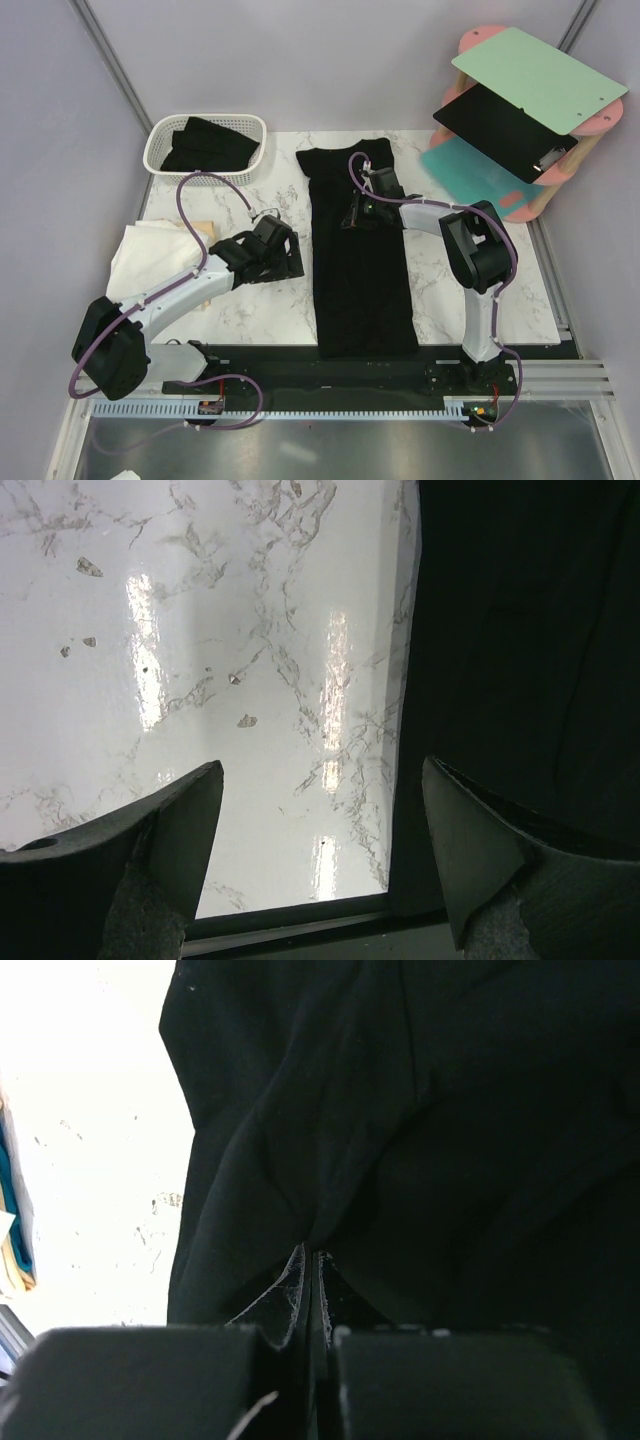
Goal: Fold and stack the t-shirts
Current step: Rotate the tshirt 90 degrees
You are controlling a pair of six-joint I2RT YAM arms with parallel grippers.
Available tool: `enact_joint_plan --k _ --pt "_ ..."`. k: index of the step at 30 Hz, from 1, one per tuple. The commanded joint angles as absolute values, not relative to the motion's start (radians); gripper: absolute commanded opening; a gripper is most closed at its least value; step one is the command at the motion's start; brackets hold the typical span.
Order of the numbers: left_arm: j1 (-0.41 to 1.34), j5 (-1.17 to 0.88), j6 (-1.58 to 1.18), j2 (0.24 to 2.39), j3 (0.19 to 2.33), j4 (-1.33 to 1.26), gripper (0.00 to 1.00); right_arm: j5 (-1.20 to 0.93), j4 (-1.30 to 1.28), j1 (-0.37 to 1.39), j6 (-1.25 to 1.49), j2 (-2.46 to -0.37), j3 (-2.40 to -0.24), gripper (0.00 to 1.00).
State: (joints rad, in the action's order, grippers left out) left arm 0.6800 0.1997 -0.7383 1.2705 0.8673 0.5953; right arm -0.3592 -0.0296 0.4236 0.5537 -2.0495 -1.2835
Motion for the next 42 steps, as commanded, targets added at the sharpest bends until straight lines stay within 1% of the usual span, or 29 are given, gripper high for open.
enact_joint_plan --k 1,7,11,19,23,25,26,27,28,29,30,31,33,34,38,39,42 --pt "0.676 0.199 -0.718 1.241 0.853 0.574 0.87 -0.319 -0.008 0.429 0.546 -1.973 -1.269 0.0" --pt "0.675 0.199 -0.721 1.25 0.848 0.572 0.87 -0.244 -0.035 0.43 0.523 -1.852 -1.206 0.0" --pt "0.676 0.198 -0.718 1.258 0.847 0.568 0.87 -0.209 -0.064 0.428 0.506 -1.822 -1.187 0.0" --pt "0.676 0.196 -0.718 1.264 0.853 0.566 0.86 -0.111 -0.167 0.423 0.486 -1.87 -1.198 0.0" --pt "0.676 0.199 -0.719 1.264 0.851 0.566 0.86 -0.103 -0.178 0.422 0.482 -1.897 -1.206 0.0" --pt "0.676 0.199 -0.719 1.267 0.851 0.566 0.86 -0.103 -0.179 0.42 0.473 -1.904 -1.213 0.03" --pt "0.676 0.199 -0.719 1.269 0.85 0.566 0.86 -0.109 -0.181 0.42 0.471 -1.896 -1.213 0.07" --pt "0.676 0.198 -0.719 1.267 0.85 0.566 0.86 -0.106 -0.183 0.42 0.468 -1.885 -1.21 0.19" --pt "0.676 0.196 -0.721 1.266 0.848 0.566 0.86 -0.104 -0.18 0.422 0.465 -1.872 -1.198 0.27" --pt "0.676 0.193 -0.724 1.264 0.845 0.566 0.86 -0.101 -0.176 0.42 0.457 -1.83 -1.189 0.41" --pt "0.676 0.193 -0.724 1.266 0.844 0.563 0.86 -0.095 -0.176 0.422 0.454 -1.803 -1.178 0.46" --pt "0.676 0.192 -0.727 1.262 0.841 0.563 0.86 -0.092 -0.176 0.422 0.451 -1.774 -1.155 0.57" --pt "0.676 0.186 -0.732 1.261 0.831 0.558 0.86 -0.091 -0.187 0.422 0.445 -1.675 -1.111 0.67" --pt "0.676 0.183 -0.732 1.258 0.828 0.555 0.86 -0.094 -0.196 0.422 0.442 -1.643 -1.097 0.69" --pt "0.676 0.167 -0.735 1.255 0.802 0.535 0.86 -0.127 -0.281 0.425 0.442 -1.462 -1.005 0.68" --pt "0.676 0.163 -0.738 1.253 0.801 0.528 0.86 -0.138 -0.293 0.425 0.451 -1.433 -0.955 0.68" --pt "0.676 0.152 -0.742 1.255 0.787 0.512 0.86 -0.185 -0.325 0.437 0.475 -1.326 -0.843 0.64"
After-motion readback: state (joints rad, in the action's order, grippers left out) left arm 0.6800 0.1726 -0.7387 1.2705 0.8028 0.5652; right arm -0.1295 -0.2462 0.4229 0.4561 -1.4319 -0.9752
